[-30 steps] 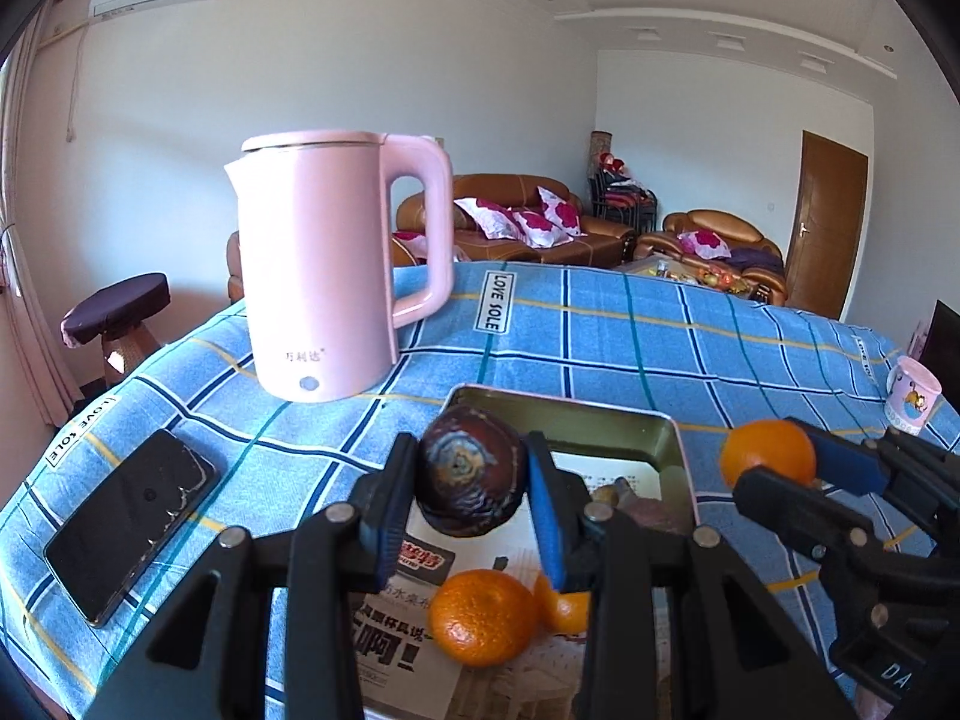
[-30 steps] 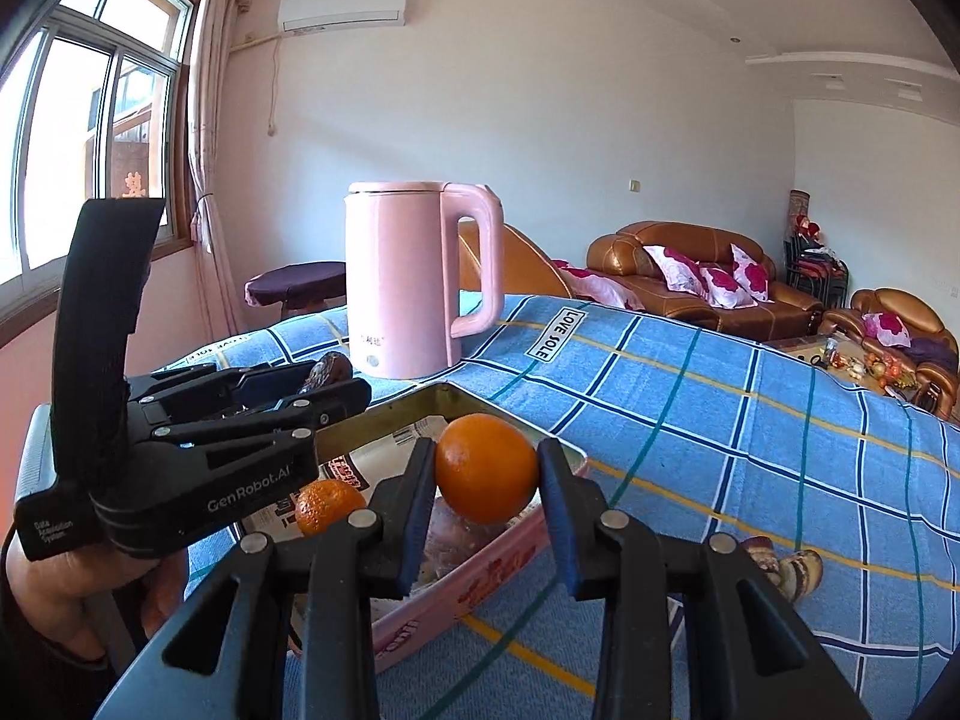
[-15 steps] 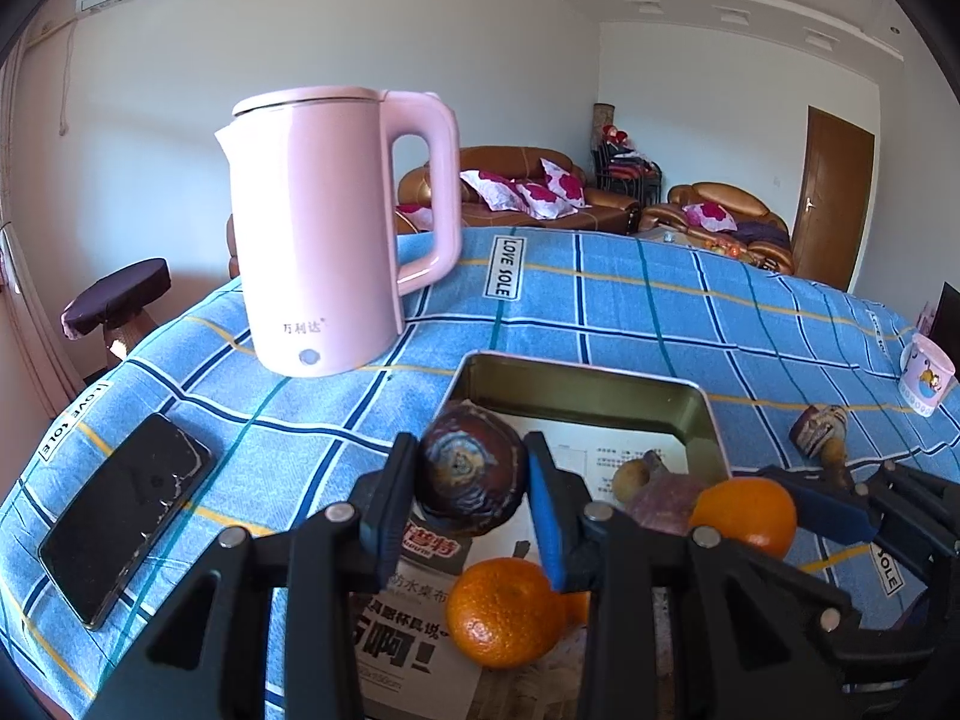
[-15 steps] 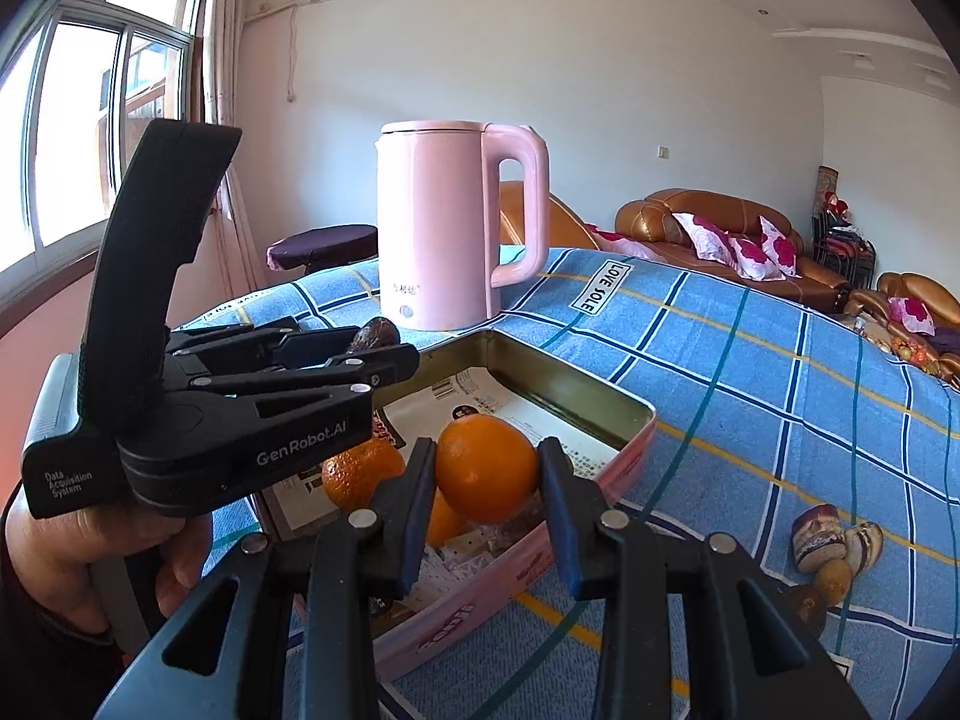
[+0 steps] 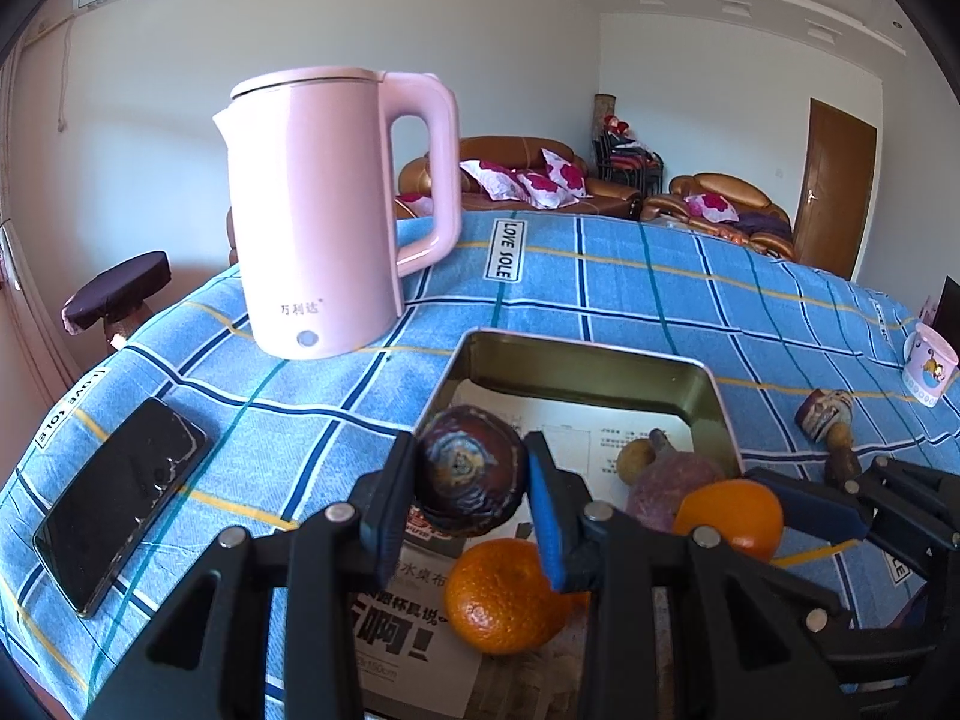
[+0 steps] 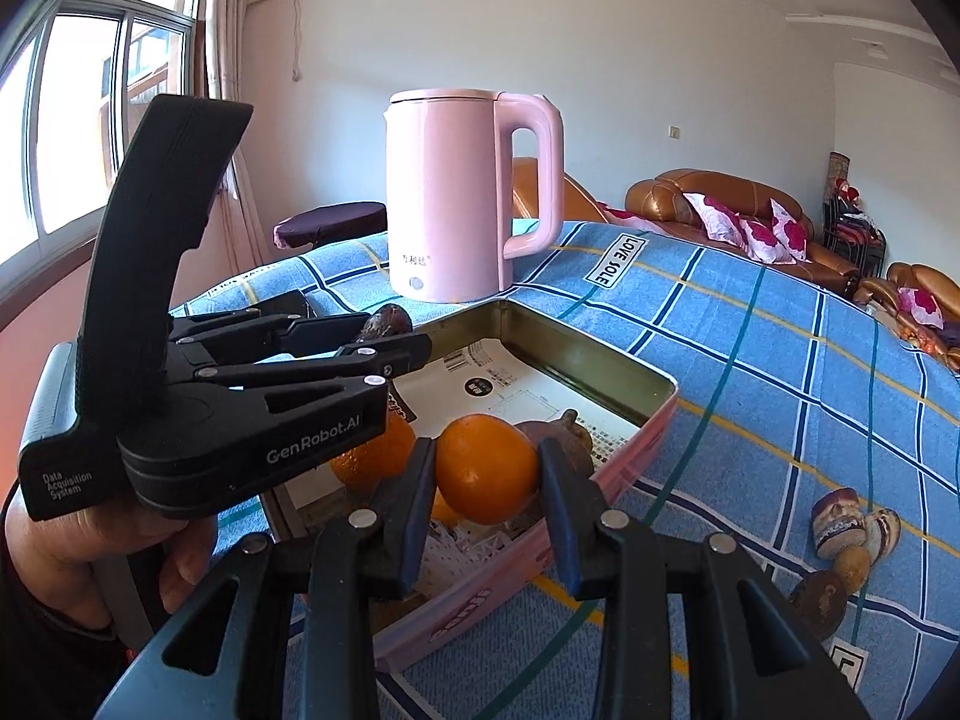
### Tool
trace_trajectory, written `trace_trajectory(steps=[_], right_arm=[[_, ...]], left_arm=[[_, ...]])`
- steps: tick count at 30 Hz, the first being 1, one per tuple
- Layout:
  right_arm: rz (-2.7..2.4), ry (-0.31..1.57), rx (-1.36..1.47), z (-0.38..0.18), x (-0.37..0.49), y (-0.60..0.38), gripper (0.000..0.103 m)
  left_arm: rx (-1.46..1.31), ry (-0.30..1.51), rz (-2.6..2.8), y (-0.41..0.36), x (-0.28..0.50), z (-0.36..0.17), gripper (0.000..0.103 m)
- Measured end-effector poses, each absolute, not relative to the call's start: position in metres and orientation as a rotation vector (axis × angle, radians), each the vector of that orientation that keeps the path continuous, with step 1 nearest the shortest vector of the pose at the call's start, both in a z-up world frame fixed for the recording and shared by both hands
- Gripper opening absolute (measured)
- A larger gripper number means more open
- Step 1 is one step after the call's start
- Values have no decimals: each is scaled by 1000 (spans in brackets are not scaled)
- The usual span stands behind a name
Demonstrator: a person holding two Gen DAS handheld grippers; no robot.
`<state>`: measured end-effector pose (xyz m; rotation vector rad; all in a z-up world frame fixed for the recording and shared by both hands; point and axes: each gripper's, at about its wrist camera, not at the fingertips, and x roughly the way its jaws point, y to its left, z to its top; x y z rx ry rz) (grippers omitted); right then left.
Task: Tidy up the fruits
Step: 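Carry both fruits over the tin and open both tools to drop them in, then grasp a brown cake roll with the right tool while the left tool grasps a dark brown fruit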
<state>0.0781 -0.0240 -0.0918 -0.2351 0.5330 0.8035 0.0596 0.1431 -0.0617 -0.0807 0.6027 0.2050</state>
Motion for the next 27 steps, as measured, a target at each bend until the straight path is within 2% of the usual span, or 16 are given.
trace_trajectory(steps=[7, 9, 12, 13, 14, 16, 19, 22, 27], right_arm=[[808, 580, -229, -96, 84, -23, 36], [809, 579, -229, -96, 83, -23, 36], [801, 574, -230, -95, 81, -23, 38], [800, 570, -226, -95, 81, -25, 43], [797, 566, -217, -94, 81, -26, 49], [790, 568, -200, -93, 82, -31, 56], [777, 566, -185, -91, 83, -41, 56], [733, 553, -183, -84, 85, -61, 56], [600, 555, -157, -75, 104, -119, 56]], left_arm=[[-94, 609, 224, 146, 62, -65, 39], [-102, 609, 230, 148, 61, -64, 42], [-109, 601, 238, 147, 58, -62, 63], [-117, 591, 240, 147, 55, -60, 72], [-125, 582, 236, 147, 53, -59, 77], [-128, 571, 234, 145, 52, -55, 78], [-144, 549, 223, 141, 49, -48, 79], [-157, 529, 201, 131, 47, -40, 85], [-145, 496, 134, 100, 50, -26, 85]])
